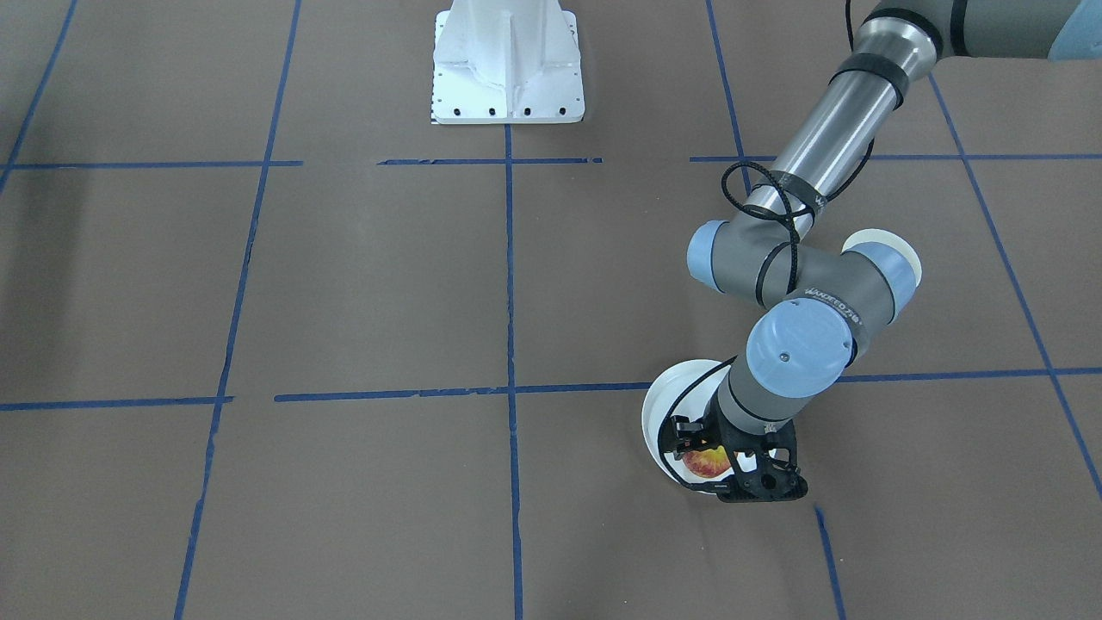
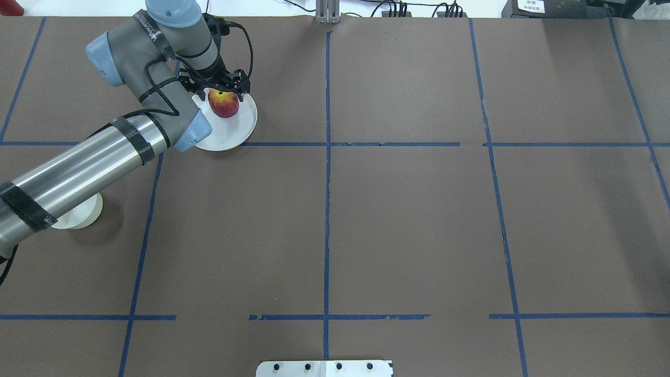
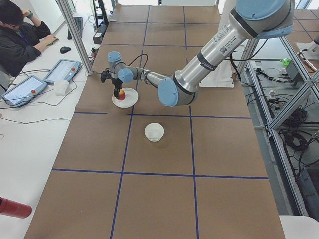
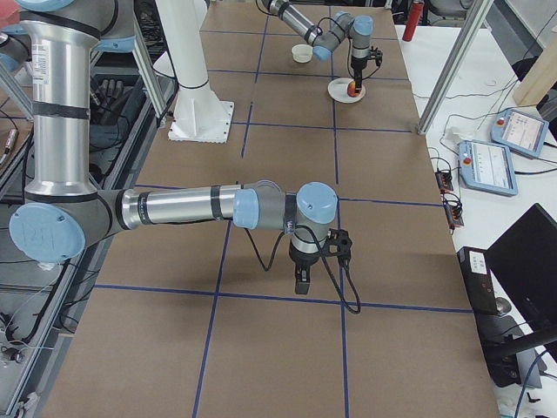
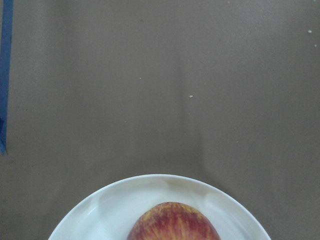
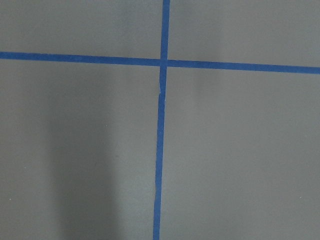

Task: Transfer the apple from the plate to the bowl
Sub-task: 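Lower the left gripper and close it around the apple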

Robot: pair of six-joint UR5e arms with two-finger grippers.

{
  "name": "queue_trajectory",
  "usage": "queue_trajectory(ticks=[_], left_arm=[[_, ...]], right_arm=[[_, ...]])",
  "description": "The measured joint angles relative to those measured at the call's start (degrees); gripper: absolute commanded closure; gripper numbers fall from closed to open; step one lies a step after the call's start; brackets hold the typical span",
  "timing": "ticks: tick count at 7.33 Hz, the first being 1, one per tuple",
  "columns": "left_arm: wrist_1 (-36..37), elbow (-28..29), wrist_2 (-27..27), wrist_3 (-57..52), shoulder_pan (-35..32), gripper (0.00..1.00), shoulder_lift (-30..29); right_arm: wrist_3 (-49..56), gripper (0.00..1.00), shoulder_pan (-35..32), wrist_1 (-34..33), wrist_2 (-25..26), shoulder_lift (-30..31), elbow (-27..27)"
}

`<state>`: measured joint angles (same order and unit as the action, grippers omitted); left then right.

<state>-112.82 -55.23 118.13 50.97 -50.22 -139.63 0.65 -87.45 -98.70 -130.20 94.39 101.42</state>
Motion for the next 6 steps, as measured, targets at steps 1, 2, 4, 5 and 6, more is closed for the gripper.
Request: queue_trajectory(ticks=[1, 2, 4, 5, 6], left_arm=[[-1.1, 0.0, 0.0, 0.2, 0.4, 0.02, 0.6], [-1.8, 0.0, 0.0, 0.6, 0.8, 0.77, 0.9], [-2.5, -0.4, 0.0, 2.3, 1.0, 1.00, 1.1], [-2.5, -1.3, 0.0, 2.7, 0.5, 1.00, 1.4], [-1.2, -5.0, 0.1, 2.6, -1.1, 1.00, 2.7]], right_arm=[[0.0, 0.00, 0.0, 0.0, 0.0, 0.0, 0.0], [0.0, 0.00, 0.0, 0.0, 0.0, 0.0, 0.0], [0.0, 0.00, 0.0, 0.0, 0.0, 0.0, 0.0], [0.0, 0.00, 0.0, 0.0, 0.0, 0.0, 0.0], [0.0, 0.00, 0.0, 0.0, 0.0, 0.0, 0.0]])
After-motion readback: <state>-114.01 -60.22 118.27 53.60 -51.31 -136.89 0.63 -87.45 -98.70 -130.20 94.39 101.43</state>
